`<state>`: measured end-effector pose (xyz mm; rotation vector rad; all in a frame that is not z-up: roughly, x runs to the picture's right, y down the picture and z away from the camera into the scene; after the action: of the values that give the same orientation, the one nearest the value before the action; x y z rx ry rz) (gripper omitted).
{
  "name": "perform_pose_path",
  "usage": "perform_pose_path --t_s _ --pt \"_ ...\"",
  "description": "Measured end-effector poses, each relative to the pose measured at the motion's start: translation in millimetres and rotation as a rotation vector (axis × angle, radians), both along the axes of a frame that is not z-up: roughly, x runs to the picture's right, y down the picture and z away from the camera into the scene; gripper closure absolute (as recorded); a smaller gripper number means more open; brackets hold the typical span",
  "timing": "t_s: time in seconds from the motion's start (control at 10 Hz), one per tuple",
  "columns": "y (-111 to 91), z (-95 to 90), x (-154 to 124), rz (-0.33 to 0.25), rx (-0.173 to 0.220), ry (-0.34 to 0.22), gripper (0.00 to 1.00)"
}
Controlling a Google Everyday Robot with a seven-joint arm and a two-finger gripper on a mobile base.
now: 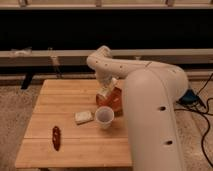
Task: Place the bottle in the ceramic bowl
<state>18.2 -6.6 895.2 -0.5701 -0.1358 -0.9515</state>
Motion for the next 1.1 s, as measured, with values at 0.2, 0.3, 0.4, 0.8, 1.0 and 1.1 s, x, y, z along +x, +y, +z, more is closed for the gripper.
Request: perform_pose_path --t_s 0.2,0.3,0.4,0.8,1.0,1.1 --pt "9.1 4.0 7.5 0.013 -0.017 0.028 0.31" --pt "10.8 4.6 12.9 0.019 -0.020 0.040 0.24" --pt "13.0 4.7 16.0 0.022 -0.022 0.049 0.20" --pt "4.8 -6.9 16.7 0.006 0.009 0.057 0.20" --pt "-6.7 -20.4 14.5 0.000 0.044 0.059 0.20" --pt "-18.2 -32.4 9.2 0.004 0.094 0.058 0.20"
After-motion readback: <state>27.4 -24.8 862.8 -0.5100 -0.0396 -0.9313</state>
